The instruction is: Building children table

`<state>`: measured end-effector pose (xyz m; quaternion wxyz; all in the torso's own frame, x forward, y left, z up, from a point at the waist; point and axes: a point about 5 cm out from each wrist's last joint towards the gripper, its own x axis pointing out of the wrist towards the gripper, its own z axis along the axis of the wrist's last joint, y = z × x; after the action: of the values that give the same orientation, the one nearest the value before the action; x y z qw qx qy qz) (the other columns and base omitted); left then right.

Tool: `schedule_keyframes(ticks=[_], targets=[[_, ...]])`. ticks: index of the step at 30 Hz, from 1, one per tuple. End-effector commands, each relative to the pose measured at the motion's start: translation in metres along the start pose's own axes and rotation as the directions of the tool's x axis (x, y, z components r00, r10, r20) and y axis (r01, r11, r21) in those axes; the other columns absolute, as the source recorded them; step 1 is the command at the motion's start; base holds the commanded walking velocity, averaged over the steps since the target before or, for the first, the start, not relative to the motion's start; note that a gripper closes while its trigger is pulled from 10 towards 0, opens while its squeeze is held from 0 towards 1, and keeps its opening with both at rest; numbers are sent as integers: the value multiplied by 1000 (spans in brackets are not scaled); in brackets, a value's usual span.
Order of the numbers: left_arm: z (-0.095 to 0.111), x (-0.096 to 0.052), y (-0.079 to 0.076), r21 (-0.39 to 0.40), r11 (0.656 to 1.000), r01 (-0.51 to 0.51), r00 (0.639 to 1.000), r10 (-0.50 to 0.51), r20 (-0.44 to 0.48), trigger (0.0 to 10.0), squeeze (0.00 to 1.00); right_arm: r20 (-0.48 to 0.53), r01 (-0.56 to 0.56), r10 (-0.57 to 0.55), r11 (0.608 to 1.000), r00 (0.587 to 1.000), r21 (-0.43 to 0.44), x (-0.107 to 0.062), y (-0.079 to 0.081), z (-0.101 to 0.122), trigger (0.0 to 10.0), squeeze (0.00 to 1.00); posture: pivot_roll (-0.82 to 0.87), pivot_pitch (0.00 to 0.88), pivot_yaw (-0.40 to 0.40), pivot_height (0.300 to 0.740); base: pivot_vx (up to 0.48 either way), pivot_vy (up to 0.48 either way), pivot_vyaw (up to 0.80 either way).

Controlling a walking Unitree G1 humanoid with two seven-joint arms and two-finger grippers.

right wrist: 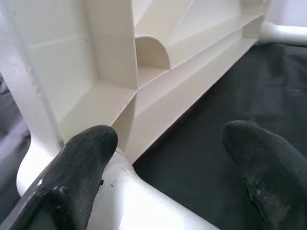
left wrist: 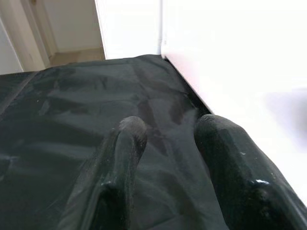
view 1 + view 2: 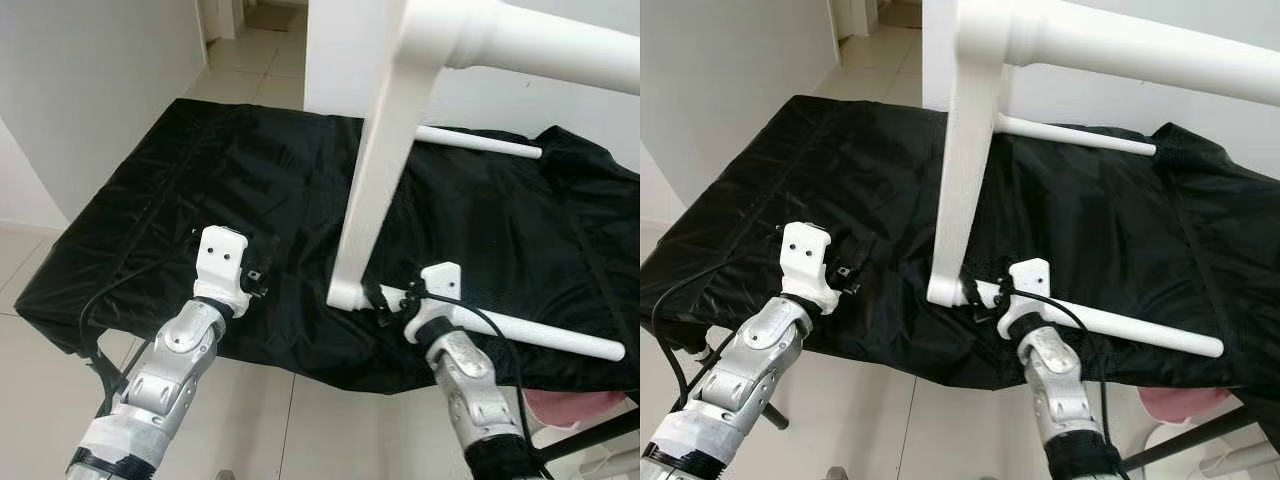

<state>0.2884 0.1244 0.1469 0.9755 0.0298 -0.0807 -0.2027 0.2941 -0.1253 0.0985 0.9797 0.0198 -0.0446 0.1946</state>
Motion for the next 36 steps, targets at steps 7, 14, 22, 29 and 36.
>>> schedule_keyframes(ticks=[7,14,22,29,36], targets=[[-5,-8,-16,-10,953,302,953,-302,-37,10000,0,-54,-29,29,1000,998,3,9,13,-13,10000,0,63,19,-42,740,0,0,0],[-8,-13,-23,-8,936,351,935,-351,-58,10000,0,-37,-18,18,1000,999,7,28,25,-12,10000,0,73,20,-45,740,0,0,0],[-8,-15,-23,-1,929,370,927,-369,-72,10000,0,-25,-19,20,1000,999,6,32,30,-11,10000,0,79,18,-51,740,0,0,0],[-9,-18,-23,-15,924,383,920,-383,-88,10000,0,12,24,-23,999,1000,-48,15,7,-5,10000,0,77,15,-65,740,0,0,0],[-9,-15,-19,-16,937,348,934,-348,-83,10000,0,55,98,-94,993,994,-71,-1,-13,3,10000,0,66,6,-72,740,0,0,0]])
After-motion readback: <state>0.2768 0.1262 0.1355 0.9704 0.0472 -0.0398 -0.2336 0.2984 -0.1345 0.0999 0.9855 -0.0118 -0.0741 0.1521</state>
